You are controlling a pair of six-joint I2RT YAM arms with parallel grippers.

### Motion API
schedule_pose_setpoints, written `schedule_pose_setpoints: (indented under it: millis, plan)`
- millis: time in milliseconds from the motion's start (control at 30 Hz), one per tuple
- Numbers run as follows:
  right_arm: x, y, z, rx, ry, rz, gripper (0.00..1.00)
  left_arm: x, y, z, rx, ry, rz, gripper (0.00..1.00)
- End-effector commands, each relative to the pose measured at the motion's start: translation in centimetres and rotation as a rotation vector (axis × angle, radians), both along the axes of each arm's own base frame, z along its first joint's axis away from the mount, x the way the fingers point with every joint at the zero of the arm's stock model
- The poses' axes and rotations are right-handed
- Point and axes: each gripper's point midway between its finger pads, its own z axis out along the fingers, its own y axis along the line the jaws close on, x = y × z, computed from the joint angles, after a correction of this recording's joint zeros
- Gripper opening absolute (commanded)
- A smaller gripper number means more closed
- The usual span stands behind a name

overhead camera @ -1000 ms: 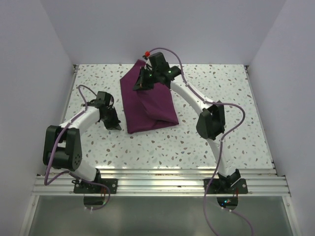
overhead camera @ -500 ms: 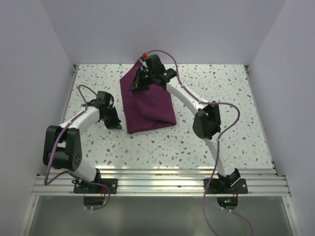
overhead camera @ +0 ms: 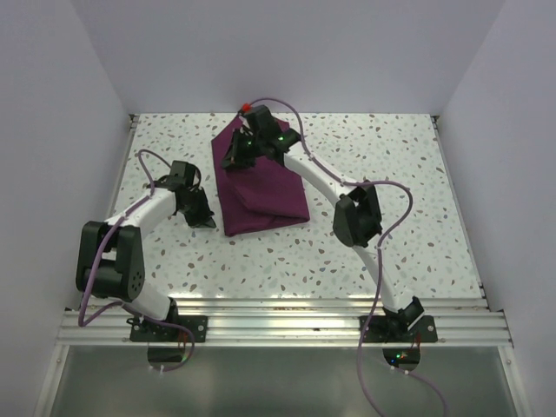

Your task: Prepare the surgical pack

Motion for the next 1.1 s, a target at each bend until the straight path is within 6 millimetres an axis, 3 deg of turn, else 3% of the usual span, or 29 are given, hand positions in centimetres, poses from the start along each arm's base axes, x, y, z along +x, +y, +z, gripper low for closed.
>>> schedule_pose_setpoints:
  millis: [0,367,467,500,567,600,700,767,833,867,900,1000,1033,1067]
  plan:
    - [-0.8,1.9,1.7,0.060,-0.044,0.028,0.00,0.9,-0.2,0.2,-0.012,-0.024,0.004,0.00]
    - [-2.0,2.8,-2.8,0.001,0.010,0.073,0.00,1.6,0.1,0.4,0.014,-0.026,0.013,0.00]
    - [-2.2,2.9,-4.4,-0.020,0.033,0.093,0.22,1.9,0.4,0.7,0.029,-0.031,0.021,0.00]
    - [-2.2,3.0,-4.0,-0.019,0.021,0.101,0.34,2.3,0.6,1.2,0.034,-0.043,0.025,0.00]
    - [-2.1,2.5,-3.8,-0.044,0.006,0.110,0.44,2.4,1.1,1.8,0.040,-0.047,0.039,0.01]
    - [-1.8,2.1,-3.4,-0.040,0.004,0.108,0.53,2.9,1.3,2.7,0.038,-0.073,0.046,0.04]
    - [-0.9,0.1,-2.3,-0.054,-0.013,0.102,0.60,3.7,1.7,4.7,0.029,-0.108,0.063,0.14]
    - [-0.5,-1.7,-2.5,-0.072,-0.020,0.117,0.59,4.4,1.4,5.8,0.010,-0.139,0.058,0.18]
    - [-0.9,-3.1,-0.8,-0.069,-0.041,0.144,0.53,5.5,0.5,6.7,-0.042,-0.172,0.039,0.17]
    - [-1.7,-4.2,-2.0,-0.076,-0.009,0.187,0.47,6.2,0.0,6.7,-0.066,-0.172,0.029,0.15]
    - [-2.4,-4.7,-0.8,-0.049,-0.016,0.218,0.41,7.0,-0.6,6.8,-0.096,-0.189,0.020,0.14]
    - [-4.4,-6.9,-2.5,-0.005,0.096,0.289,0.13,8.9,-2.3,6.7,-0.189,-0.192,0.003,0.03]
    - [-4.9,-7.2,-1.8,0.028,0.099,0.305,0.11,9.2,-2.9,6.6,-0.227,-0.185,-0.004,0.00]
    - [-5.7,-8.2,-3.4,0.031,0.154,0.307,0.05,9.9,-3.3,5.9,-0.242,-0.168,-0.001,0.00]
